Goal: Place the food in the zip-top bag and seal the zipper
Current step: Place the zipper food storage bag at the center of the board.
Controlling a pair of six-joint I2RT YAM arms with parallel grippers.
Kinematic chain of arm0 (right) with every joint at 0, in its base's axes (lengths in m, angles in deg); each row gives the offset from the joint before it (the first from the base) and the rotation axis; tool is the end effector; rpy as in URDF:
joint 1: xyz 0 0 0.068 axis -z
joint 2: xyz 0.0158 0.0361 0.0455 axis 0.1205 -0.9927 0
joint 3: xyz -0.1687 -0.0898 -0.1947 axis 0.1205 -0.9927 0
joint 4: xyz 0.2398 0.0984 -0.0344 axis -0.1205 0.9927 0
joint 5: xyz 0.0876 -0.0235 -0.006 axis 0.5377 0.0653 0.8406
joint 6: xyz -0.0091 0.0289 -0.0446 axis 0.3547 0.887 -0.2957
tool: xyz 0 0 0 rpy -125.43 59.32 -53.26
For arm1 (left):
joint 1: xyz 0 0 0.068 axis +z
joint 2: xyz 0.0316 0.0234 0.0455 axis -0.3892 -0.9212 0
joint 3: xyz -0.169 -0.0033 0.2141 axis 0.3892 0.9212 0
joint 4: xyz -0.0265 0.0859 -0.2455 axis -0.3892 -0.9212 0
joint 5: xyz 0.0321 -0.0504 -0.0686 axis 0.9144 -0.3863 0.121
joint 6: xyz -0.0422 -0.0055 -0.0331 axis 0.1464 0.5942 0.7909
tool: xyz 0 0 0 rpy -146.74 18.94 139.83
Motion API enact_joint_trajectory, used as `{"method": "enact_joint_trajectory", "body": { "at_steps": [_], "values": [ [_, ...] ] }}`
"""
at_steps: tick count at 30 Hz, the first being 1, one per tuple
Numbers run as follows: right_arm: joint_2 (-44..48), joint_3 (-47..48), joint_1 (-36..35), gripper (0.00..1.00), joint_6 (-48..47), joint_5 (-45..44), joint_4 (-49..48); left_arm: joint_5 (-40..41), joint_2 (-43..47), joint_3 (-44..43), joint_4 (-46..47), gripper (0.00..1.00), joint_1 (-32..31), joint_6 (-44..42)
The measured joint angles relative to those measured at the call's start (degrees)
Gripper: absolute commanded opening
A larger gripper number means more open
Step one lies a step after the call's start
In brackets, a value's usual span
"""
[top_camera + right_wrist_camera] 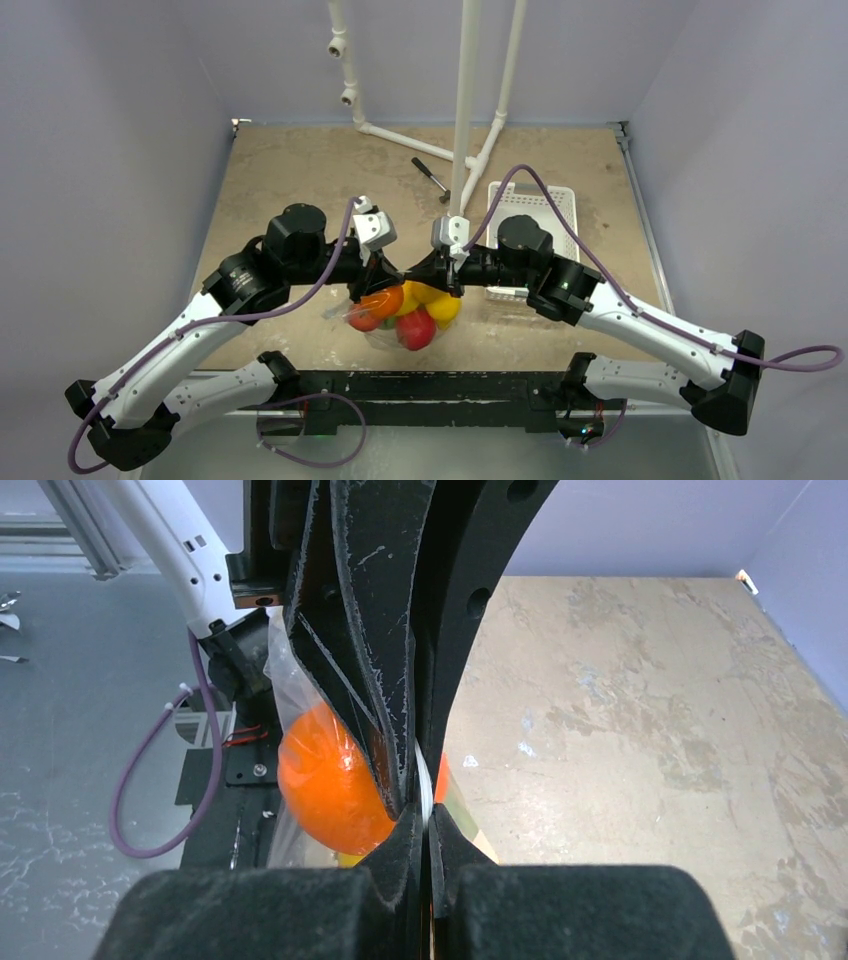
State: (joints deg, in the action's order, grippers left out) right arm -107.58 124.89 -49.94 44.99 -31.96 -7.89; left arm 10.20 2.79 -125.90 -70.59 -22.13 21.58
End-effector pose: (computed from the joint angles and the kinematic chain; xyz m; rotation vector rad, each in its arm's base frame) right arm 0.1200 0.2112 0.3698 -1.2444 1.2896 0.9786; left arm 0.1151 -0.1382 0.3836 1.0703 1.7998 -0.9726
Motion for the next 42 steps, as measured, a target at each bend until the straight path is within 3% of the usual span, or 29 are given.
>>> {"method": "enact_joint_trajectory", "body": {
  "at_steps": [2, 12, 26, 33, 38, 42],
  "values": [
    [0.4, 0.0, 0.0, 0.25, 0.2, -0.5, 0.0, 0.3, 0.0, 0.0, 0.5, 0.0, -0.1, 0.0],
    [7.9, 0.0, -0.1, 0.49, 3.1, -6.1, -3.8, 12.0, -0.8, 0.2, -2.0, 0.0, 0.0, -0.1],
    [9.1, -3.0, -0.1, 0.55, 12.3, -24.1, -6.5, 42.5, -1.4, 1.2, -0.2, 0.0, 0.0, 0.5],
    [10.8, -6.4, -0.1, 0.64, 16.4, -30.4, -8.2, 60.0, -3.5, 1.4, 4.4, 0.0, 0.0, -1.7],
    [13.9, -7.7, -0.1, 0.67, 19.1, -34.5, -9.2, 67.8, -6.0, 3.5, 9.9, 0.0, 0.0, -5.4],
    [16.4, -9.1, -0.1, 0.7, 21.1, -36.9, -11.0, 69.2, -10.3, 5.2, 12.9, 0.0, 0.0, -6.6]
  ]
}}
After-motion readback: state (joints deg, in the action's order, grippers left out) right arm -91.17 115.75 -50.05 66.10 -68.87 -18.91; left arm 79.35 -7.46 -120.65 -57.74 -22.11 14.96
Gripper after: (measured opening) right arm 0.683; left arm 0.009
